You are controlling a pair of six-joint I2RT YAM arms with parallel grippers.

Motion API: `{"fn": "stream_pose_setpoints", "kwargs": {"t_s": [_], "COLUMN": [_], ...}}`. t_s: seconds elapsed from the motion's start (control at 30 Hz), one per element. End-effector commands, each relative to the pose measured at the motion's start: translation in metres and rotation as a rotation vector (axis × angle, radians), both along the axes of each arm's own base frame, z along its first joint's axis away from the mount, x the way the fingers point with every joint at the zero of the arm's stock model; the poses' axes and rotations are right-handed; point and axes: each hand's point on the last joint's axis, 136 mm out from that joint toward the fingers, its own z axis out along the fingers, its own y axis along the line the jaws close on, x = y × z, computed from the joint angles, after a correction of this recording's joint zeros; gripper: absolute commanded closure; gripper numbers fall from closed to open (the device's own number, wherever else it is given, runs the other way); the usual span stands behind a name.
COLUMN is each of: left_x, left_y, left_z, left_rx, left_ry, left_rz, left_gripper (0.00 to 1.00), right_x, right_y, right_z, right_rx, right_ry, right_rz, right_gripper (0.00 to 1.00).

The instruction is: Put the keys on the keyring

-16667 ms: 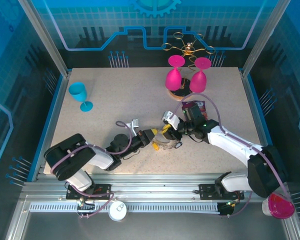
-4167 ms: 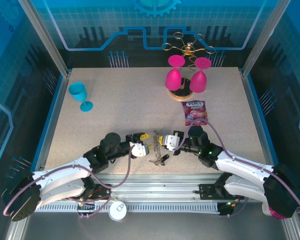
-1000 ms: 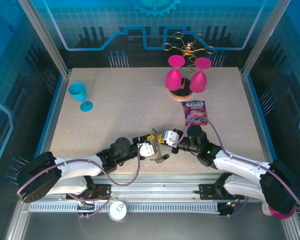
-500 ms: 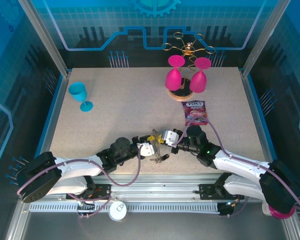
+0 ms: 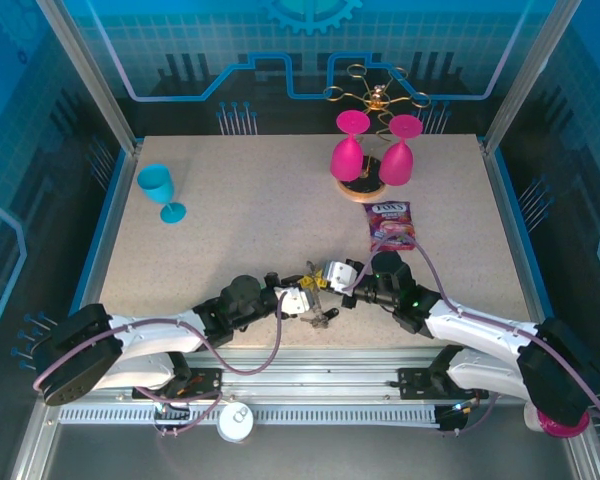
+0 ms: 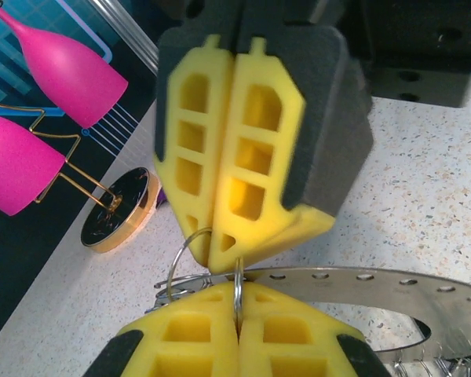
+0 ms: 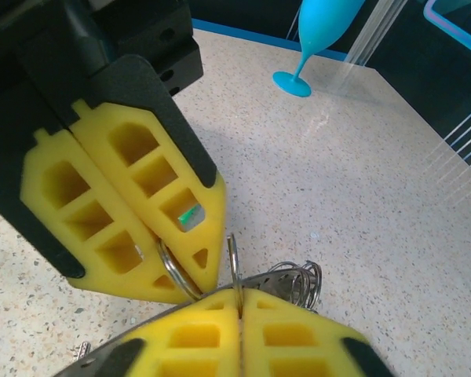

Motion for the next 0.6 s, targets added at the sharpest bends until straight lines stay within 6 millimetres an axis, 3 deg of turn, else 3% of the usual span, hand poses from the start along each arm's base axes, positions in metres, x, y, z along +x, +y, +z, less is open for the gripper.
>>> {"fn": "stream_pose_setpoints", "kwargs": {"t_s": [0.0, 0.07, 0.17, 0.33, 0.47, 0.57], "left_x": [-0.003, -0.002, -0.001, -0.009, -0.019, -0.025], "left_y": [-0.009, -0.007, -0.002, 0.003, 0.003, 0.000], "left_z": [0.025, 0.022, 0.021, 0.035, 0.041, 0.042], "left_rx": [-0.048, -0.040, -0.066, -0.144, -0.154, -0.141], "left_ry": [-0.017, 0.022, 0.106, 0.212, 0.211, 0.213], "left_rz": [-0.037, -0.024, -0.031, -0.128, -0.227, -0.292], "left_gripper": [1.00, 1.00, 1.00, 1.00, 1.00, 1.00], "right_x": [0.009, 0.016, 0.010, -0.043, -0.044, -0.041], "right_y": [-0.004, -0.018, -0.032, -0.024, -0.018, -0.010], "right_z": [0.021, 0.023, 0.024, 0.022, 0.026, 0.028], "right_rx": [0.061, 0.076, 0.074, 0.021, 0.016, 0.023], "right_ry": [-0.064, -0.080, -0.088, -0.093, -0.092, -0.094], "right_rz": [-0.080, -0.159, -0.172, 0.111, 0.144, 0.171], "right_gripper": [0.59, 0.51, 0.54, 0.67, 0.76, 0.76]}}
